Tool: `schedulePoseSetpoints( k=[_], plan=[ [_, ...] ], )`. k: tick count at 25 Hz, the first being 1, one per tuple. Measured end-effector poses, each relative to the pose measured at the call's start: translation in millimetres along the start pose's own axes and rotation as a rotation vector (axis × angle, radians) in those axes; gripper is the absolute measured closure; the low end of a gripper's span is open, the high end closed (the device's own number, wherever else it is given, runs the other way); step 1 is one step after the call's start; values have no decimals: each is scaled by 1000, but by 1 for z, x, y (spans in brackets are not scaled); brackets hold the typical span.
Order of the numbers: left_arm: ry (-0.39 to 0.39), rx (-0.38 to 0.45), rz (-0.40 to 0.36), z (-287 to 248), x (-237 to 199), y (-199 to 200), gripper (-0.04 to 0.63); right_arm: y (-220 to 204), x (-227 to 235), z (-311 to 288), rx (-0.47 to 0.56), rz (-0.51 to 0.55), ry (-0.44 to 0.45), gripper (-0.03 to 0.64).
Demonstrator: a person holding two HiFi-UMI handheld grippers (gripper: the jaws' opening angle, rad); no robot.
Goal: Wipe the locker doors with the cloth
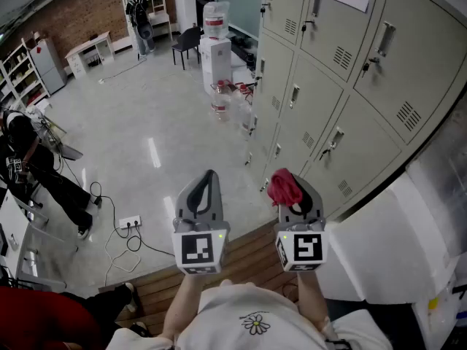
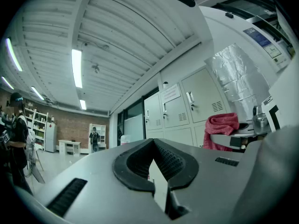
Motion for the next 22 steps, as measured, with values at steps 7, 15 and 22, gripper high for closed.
schedulePoseSetpoints(
  k=[7, 15, 22],
  plan=[
    [9, 0, 13, 5, -12, -3, 578, -1, -11, -1, -3, 13, 6, 586],
    [13, 5, 11, 8, -7, -4, 578, 1, -13, 3, 19, -21, 39, 586],
    [51, -19, 20, 15, -2, -12, 578, -11, -10, 8, -12, -50, 80, 586]
  ],
)
Point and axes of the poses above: the fingertips, and each gripper's own axes: z backward along the fingers, x to its right, y out of its top, the point moved 6 cm from there along z, backward along the fingers, and after that the axes turned 12 degrees about -y, right-handed, at the moved point
